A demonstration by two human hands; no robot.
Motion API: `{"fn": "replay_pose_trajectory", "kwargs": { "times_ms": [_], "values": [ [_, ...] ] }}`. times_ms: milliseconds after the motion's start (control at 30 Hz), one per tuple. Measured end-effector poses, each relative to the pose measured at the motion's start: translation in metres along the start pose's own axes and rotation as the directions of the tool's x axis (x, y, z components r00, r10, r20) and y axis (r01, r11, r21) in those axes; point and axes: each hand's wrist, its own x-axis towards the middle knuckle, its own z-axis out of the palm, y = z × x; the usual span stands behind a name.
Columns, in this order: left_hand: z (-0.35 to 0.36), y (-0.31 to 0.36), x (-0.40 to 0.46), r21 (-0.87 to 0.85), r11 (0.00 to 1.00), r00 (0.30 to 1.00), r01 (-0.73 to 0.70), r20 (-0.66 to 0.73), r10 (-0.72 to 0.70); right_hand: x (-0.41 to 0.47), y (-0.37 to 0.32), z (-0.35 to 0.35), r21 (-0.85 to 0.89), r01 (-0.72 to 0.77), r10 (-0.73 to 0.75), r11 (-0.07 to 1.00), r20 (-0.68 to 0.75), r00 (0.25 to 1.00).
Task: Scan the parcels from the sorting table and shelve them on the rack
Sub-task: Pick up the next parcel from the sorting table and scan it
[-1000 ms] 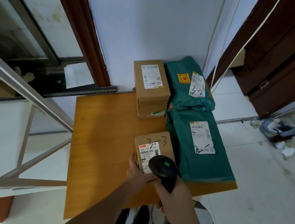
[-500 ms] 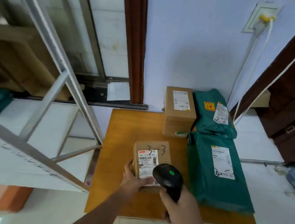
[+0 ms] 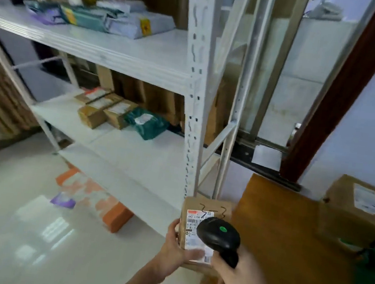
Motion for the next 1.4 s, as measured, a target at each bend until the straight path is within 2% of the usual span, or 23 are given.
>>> {"fn": "replay_pose_trajectory", "kwargs": {
  "times_ms": [167, 267, 400, 533, 633, 800, 967, 1167, 1400],
  "values": [
    [-0.114, -0.009, -0.048, -0.118, 0.990, 0.977, -0.078, -0.204, 0.053, -0.014, -0.065, 0.081, -0.091, 0.144, -0.135, 0.985, 0.101, 0.986],
    [-0.181, -0.008, -0.072, -0.125, 0.985, 0.943, -0.115, -0.325, 0.069, -0.017, -0.107, 0.120, -0.137, 0.215, -0.197, 0.967, 0.133, 0.971],
    [-0.256, 0.001, -0.092, -0.140, 0.974, 0.894, -0.178, -0.437, 0.100, -0.011, -0.162, 0.163, -0.109, 0.230, -0.203, 0.967, 0.220, 0.954],
    [-0.320, 0.014, -0.093, -0.189, 0.949, 0.843, -0.252, -0.525, 0.119, 0.005, -0.210, 0.199, -0.091, 0.334, -0.302, 0.938, 0.254, 0.919],
    [-0.361, 0.028, -0.085, -0.158, 0.947, 0.822, -0.279, -0.550, 0.150, 0.022, -0.239, 0.226, -0.091, 0.365, -0.326, 0.926, 0.288, 0.900],
    [-0.421, 0.056, -0.060, -0.191, 0.929, 0.787, -0.318, -0.600, 0.146, 0.073, -0.283, 0.275, -0.125, 0.326, -0.274, 0.937, 0.313, 0.909],
    [-0.485, 0.073, -0.028, -0.253, 0.918, 0.788, -0.305, -0.608, 0.095, 0.122, -0.344, 0.305, -0.149, 0.373, -0.308, 0.916, 0.334, 0.891],
    [-0.556, 0.079, 0.000, -0.236, 0.924, 0.780, -0.302, -0.618, 0.096, 0.160, -0.401, 0.352, -0.139, 0.408, -0.321, 0.902, 0.416, 0.851],
    [-0.654, 0.089, 0.033, -0.221, 0.938, 0.780, -0.265, -0.621, 0.074, 0.200, -0.448, 0.441, -0.060, 0.320, -0.277, 0.945, 0.368, 0.887]
  ]
}}
